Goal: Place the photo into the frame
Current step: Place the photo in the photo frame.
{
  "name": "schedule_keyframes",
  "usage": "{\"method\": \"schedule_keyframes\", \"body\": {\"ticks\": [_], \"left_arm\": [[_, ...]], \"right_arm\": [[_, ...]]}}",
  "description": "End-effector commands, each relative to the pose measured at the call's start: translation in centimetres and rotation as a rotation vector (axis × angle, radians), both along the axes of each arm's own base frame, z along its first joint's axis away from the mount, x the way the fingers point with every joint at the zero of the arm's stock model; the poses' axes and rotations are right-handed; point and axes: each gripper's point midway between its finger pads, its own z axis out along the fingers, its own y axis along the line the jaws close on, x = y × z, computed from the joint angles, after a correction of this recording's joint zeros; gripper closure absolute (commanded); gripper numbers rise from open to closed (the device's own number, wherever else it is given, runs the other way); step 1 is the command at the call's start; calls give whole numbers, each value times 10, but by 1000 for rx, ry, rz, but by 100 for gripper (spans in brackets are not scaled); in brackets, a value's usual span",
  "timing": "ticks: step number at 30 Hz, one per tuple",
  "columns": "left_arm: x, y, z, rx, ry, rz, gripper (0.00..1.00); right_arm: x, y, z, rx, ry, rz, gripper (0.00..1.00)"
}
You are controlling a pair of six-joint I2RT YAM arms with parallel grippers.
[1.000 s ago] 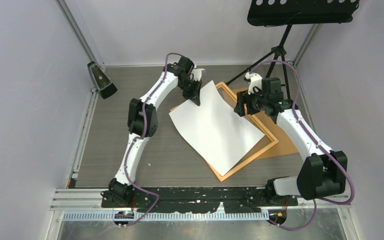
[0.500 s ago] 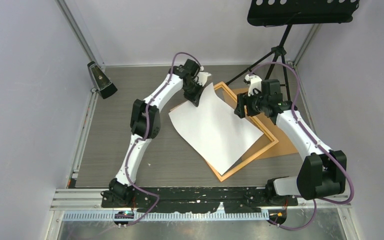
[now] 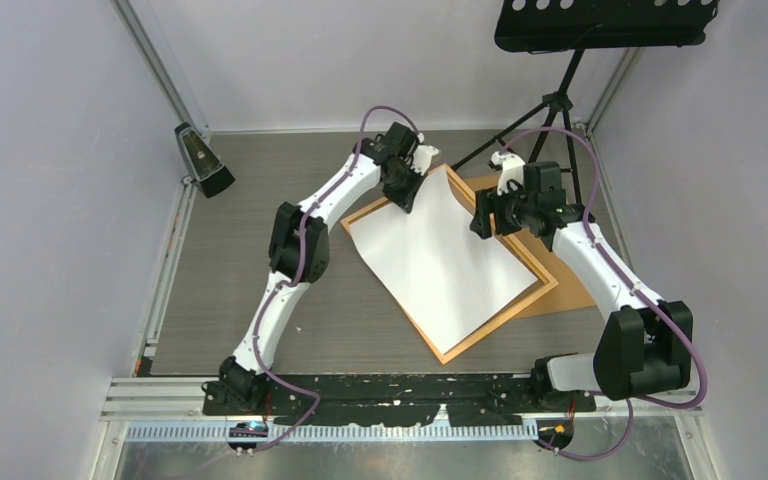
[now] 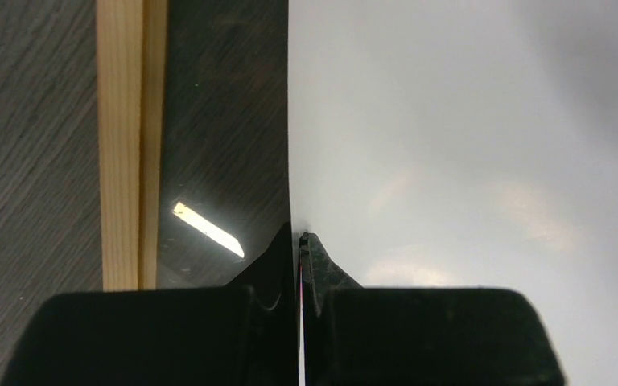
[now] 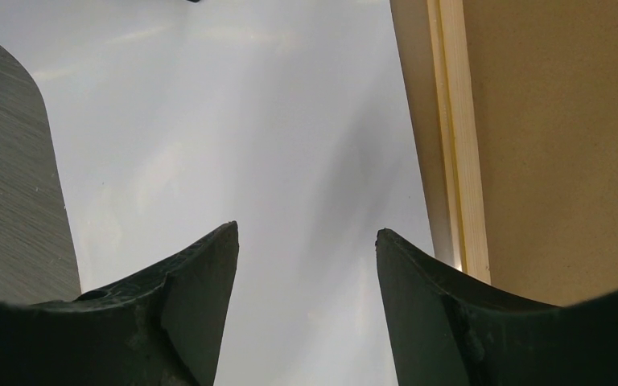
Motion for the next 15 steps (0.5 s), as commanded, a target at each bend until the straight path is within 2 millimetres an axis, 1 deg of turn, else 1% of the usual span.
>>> {"method": "schedule_keyframes", "body": {"ticks": [1,7,11,15], "left_arm": [[34,-7,51,-71,-150,110,100],[37,-11,48,-85,-152,103,100],[33,-16,44,-100,-135,86,100],[28,-24,41,-125,-114,59,97]], "right_arm": [[7,-6,25,-7,-100,-9,30],[7,-6,23,-3,-94,-10,30],[7,-6,23,-1,-93,-10,30],[7,-7,23,-1,-92,-12,30]]}}
